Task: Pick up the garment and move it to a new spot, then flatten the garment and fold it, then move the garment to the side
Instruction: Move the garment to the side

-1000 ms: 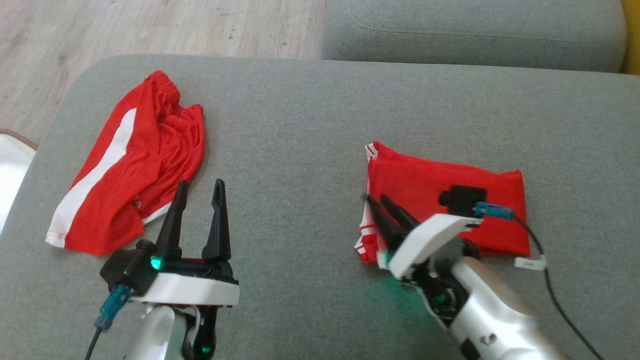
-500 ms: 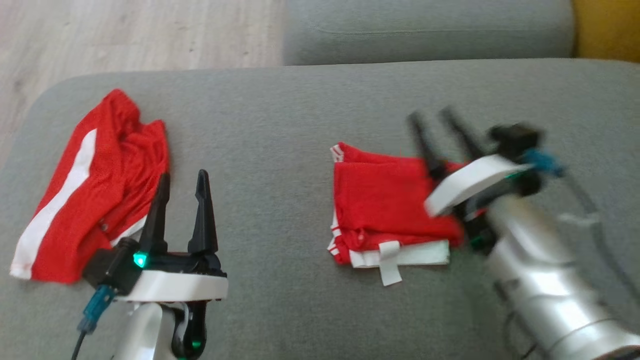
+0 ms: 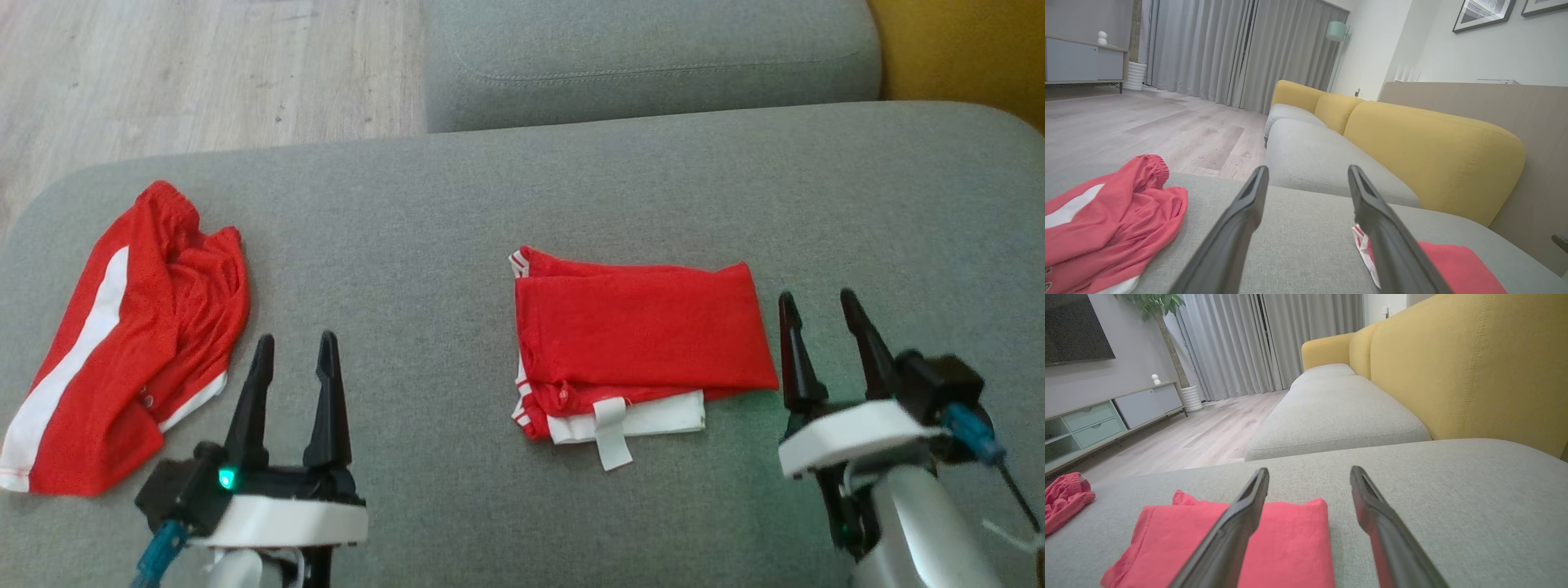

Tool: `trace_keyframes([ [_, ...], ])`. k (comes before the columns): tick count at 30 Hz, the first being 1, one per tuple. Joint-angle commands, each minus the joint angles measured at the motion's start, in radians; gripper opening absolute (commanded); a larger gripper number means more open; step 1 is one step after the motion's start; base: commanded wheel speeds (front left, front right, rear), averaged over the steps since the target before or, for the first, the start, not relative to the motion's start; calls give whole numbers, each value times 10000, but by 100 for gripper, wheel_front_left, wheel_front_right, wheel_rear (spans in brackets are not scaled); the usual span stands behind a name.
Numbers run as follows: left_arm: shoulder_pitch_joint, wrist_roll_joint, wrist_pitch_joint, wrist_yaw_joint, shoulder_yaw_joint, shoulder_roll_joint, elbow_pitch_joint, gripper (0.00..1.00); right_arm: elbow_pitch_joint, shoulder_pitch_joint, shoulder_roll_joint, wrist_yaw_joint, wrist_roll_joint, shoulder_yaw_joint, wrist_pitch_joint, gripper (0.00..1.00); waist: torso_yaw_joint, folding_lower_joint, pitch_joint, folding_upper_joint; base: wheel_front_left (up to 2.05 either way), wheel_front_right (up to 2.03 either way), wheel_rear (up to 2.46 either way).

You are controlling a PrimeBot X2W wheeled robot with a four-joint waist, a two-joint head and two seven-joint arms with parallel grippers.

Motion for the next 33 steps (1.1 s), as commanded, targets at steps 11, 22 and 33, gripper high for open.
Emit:
trace_keyframes([
  [11, -319, 119, -63, -30, 79, 19, -427, 100, -544, -156, 102, -7, -118, -44, 342, 100, 120, 1, 382, -1, 0, 0, 0],
  [22, -1174, 146, -63, -49, -484, 19, -381, 100, 1947, -1590, 103, -7, 1138, -50, 1522, 100, 753, 1, 1789, -1, 0, 0, 0],
  [33, -1528, 214, -63, -59, -468, 18, -292, 100, 4217, -2506, 104, -7, 1342, 725, 1029, 0, 899, 1, 2072, -1, 0, 0, 0],
])
